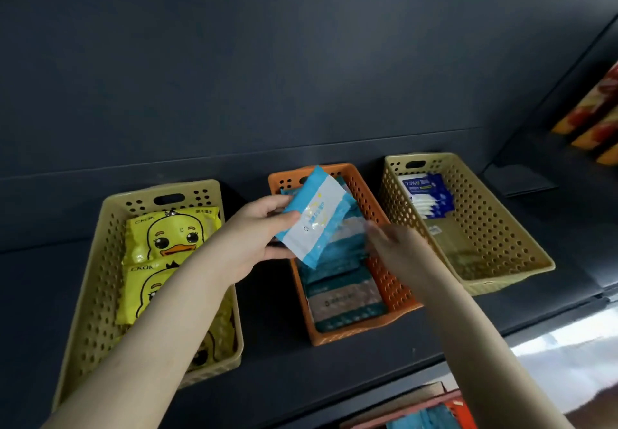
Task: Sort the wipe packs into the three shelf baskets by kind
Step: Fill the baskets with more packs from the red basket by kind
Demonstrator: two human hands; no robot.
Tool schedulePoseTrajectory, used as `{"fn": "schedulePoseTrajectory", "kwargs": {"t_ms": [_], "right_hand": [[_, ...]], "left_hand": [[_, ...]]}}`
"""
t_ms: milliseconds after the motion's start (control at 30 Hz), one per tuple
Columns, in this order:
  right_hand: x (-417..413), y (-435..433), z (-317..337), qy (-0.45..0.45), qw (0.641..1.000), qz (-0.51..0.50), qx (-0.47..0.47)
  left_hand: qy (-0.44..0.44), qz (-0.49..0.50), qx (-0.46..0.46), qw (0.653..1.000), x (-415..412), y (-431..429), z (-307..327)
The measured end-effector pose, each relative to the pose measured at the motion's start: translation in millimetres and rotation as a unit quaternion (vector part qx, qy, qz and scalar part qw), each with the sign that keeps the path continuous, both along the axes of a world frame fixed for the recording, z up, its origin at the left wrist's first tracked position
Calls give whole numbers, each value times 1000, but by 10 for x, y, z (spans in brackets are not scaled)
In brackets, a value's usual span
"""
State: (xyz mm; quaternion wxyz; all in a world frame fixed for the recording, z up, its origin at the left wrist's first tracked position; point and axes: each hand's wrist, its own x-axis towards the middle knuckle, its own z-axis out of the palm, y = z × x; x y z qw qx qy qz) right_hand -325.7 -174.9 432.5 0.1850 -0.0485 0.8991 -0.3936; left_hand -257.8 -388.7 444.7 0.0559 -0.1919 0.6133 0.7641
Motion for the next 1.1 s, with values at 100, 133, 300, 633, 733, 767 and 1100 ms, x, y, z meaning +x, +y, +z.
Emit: {"fn": "schedulePoseTrajectory", "kwargs": {"t_ms": [100,133,300,633,733,767,1100], "right_hand": [[-51,14,178,-49,969,-76,-228],[-58,18,233,-70,963,-57,-254],[5,53,244,-114,950,-28,-290],[156,173,165,-116,992,2,-59],[190,76,134,-144,989,38,18],[186,65,121,-137,988,46,58],[18,-110,-219,-131,942,135,277]], "left_hand": [[0,-71,-21,997,-42,27,43],[-1,-88,-25,996,-53,50,49],[57,-59,-146,986,-81,134,-26],[71,-97,-422,898,-57,118,-351],[42,-127,-443,886,-82,86,-401],[37,-132,-446,884,-90,76,-413],[51,-129,-451,882,-108,64,-498]]}}
